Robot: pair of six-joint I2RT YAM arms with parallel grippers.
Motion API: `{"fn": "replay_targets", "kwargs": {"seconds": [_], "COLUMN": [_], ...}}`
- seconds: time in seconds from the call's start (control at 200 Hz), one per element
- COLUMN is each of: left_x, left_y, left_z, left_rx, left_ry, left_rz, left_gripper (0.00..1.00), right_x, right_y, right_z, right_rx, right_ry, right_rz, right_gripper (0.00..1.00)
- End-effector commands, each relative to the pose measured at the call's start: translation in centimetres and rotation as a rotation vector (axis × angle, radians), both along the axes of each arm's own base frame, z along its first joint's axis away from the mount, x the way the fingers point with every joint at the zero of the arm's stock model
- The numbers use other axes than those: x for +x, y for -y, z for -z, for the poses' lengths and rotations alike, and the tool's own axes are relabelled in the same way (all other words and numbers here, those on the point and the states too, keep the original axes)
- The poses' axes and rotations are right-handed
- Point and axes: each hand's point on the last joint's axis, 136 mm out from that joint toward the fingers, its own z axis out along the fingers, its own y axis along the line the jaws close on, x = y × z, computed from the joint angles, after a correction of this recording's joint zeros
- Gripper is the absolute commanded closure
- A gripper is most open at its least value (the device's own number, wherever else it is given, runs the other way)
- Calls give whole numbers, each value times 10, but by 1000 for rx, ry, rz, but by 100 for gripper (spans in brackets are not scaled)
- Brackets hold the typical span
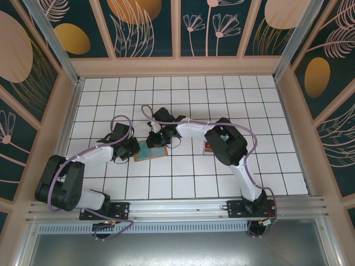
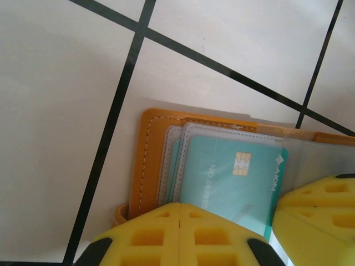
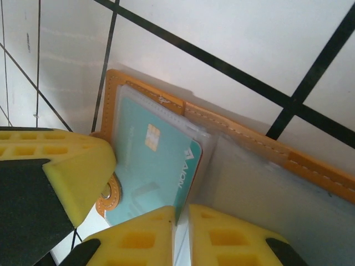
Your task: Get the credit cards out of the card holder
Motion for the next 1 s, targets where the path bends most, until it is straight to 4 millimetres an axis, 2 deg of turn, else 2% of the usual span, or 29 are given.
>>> {"fn": "replay_targets", "kwargs": {"seconds": [0.0,0.15,0.28,0.485,0.646,0.811,0.996], "left_x": [-19,-19,-19,-20,-21,-21,-20], "left_y": [-3,-2,-3,-8,-11,-11,-10], "left_z": [18,17,16,18,18,18,17], "left_rx": [-5,-11,-10,16,31,32,26], "left_ry": [-82,-80,-78,-86,-86,-88,-88], "left_rz": [-6,-7,-11,-28,-33,-33,-30], "left_gripper": [96,96,97,100,100,100,100], "right_x": [-8,-9,-8,-5,1,0,-2], "right_y": [-6,-8,-8,-3,10,22,19], "right_z": [4,5,6,0,-8,-8,-14], "right_rx": [-6,-6,-8,-15,-4,-7,16], "right_ry": [-33,-35,-36,-10,5,0,5], "right_rz": [-24,-30,-29,-8,36,53,43], "right_gripper": [84,84,100,100,100,100,100]}}
